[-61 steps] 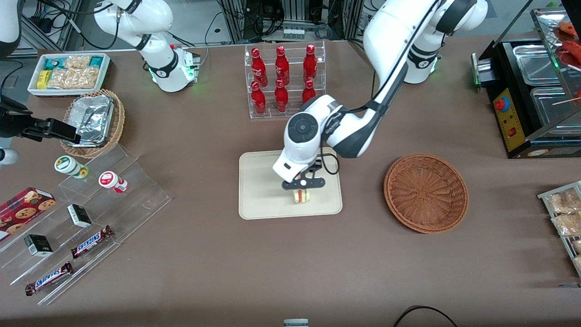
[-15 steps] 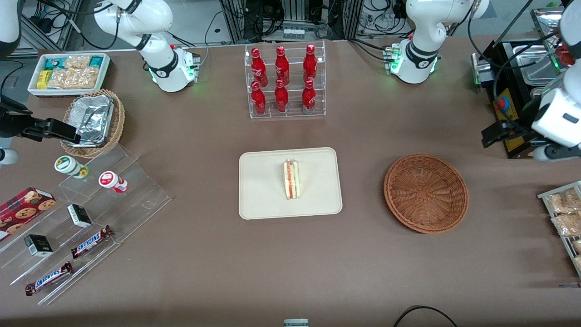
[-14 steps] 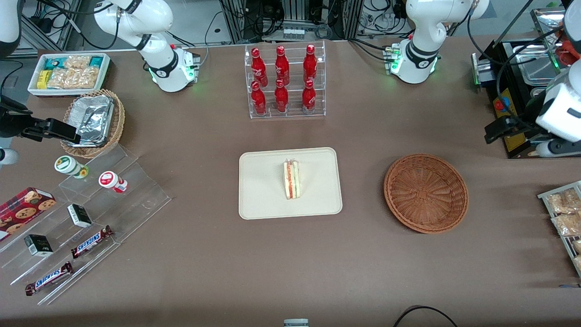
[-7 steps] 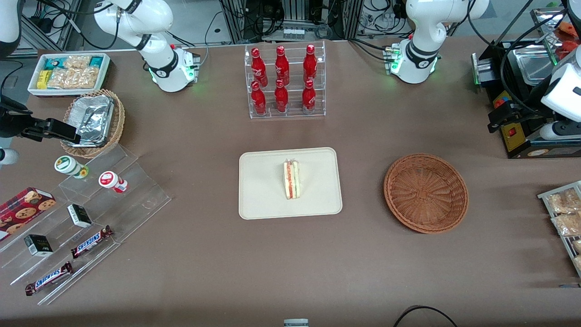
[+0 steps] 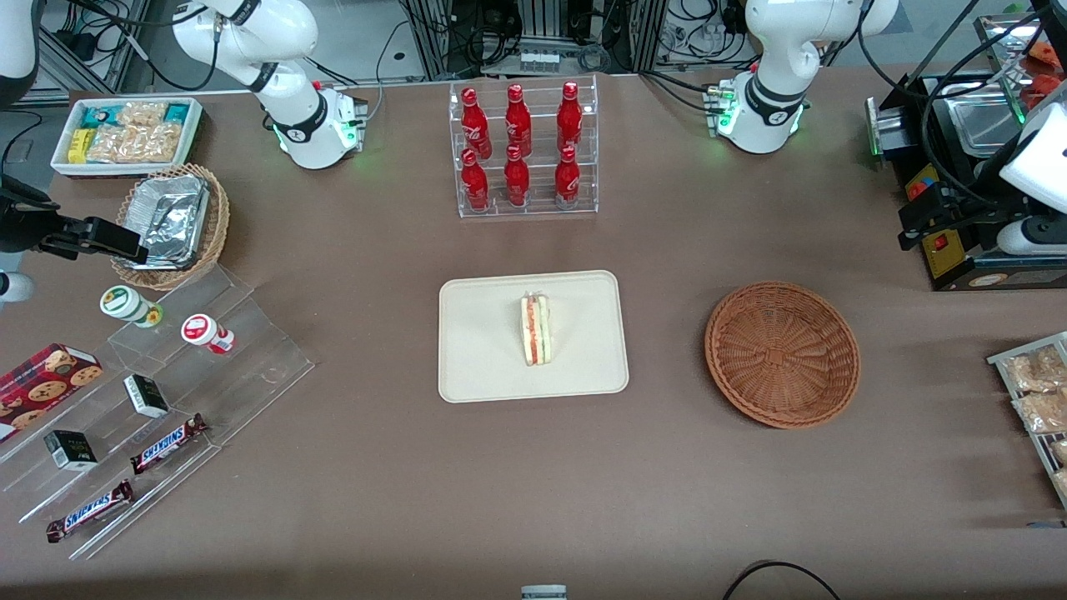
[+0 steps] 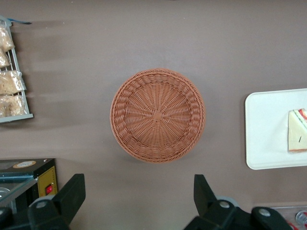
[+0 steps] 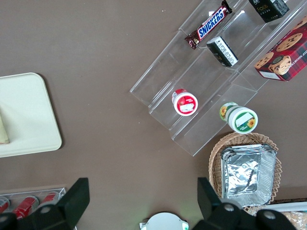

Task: Place sandwich from basket to tray

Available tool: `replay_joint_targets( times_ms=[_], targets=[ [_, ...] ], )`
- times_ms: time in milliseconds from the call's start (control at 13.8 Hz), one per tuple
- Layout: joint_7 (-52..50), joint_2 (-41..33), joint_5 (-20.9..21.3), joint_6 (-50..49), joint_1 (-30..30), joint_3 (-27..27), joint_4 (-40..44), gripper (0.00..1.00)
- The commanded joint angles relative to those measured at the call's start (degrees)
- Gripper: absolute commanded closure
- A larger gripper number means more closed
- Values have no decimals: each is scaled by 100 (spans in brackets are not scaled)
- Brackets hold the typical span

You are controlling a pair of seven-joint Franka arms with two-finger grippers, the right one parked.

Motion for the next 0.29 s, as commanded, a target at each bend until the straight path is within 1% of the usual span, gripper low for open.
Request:
replay_joint_targets(
  times_ms=[0,218],
  targets=[
    [-54,138,16,-119,-2,1,198,0],
    [-108,165,24,-127,-2,1,224,0]
  ],
)
